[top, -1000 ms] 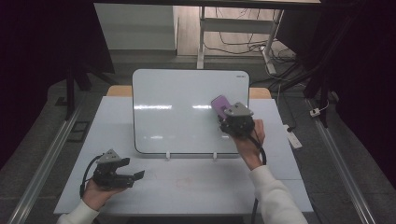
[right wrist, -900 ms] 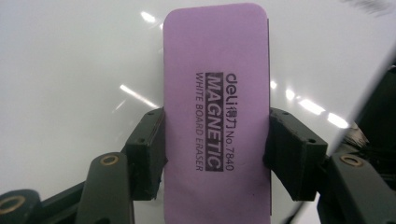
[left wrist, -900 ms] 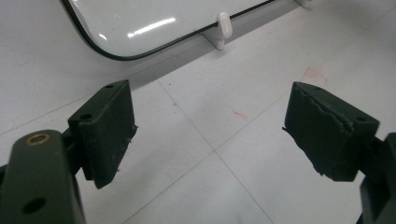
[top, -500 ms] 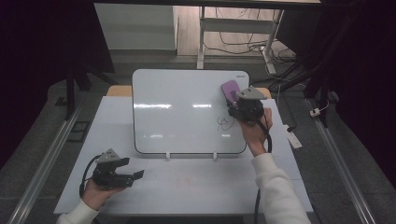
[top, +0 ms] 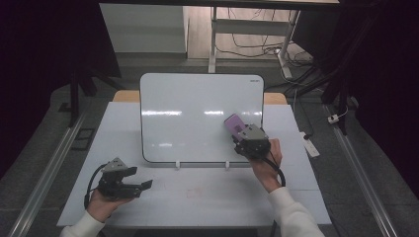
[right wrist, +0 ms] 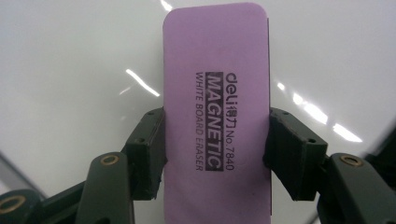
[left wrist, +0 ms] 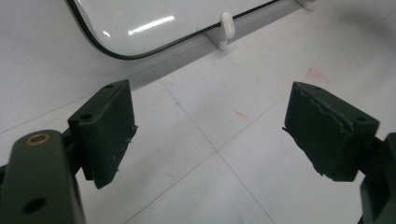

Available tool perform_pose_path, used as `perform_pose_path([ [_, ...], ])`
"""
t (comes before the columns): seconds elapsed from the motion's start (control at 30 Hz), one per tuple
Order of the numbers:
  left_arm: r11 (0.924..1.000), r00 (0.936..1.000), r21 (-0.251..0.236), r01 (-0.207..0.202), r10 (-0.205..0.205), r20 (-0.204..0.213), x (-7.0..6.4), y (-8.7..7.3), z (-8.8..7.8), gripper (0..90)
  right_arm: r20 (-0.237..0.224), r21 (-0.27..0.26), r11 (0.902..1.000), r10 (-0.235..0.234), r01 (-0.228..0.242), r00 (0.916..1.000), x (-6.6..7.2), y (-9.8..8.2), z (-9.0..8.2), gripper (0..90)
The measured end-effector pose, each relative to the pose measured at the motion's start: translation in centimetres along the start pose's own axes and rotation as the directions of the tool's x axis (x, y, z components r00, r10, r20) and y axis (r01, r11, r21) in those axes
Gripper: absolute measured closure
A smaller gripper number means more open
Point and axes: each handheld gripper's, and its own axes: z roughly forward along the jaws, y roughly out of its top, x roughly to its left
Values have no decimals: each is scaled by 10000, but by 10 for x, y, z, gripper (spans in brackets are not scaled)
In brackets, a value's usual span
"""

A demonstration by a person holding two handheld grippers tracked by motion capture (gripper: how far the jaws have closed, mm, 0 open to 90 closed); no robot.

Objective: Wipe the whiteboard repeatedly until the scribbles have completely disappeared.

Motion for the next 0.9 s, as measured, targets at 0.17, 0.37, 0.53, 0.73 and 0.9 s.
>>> perform_pose_path([
  [0.17,10000,10000,38,11,-11,4,0,0,1,170,464,-221,9979,614,-605,9970,-28,11,1,415],
  [0.37,10000,10000,39,34,-34,2,1,0,1,170,333,-409,9959,822,-809,9961,-20,12,2,415],
  [0.53,10000,10000,59,13,-13,5,0,0,2,170,-201,-120,9992,-390,387,9990,27,1,3,415],
  [0.73,10000,10000,42,30,-30,-17,1,0,1,170,-369,-75,9963,-860,858,9956,42,-8,3,414],
  [0.9,10000,10000,48,24,-24,1,1,0,1,170,-86,-196,9996,-206,204,9998,20,-3,2,414],
])
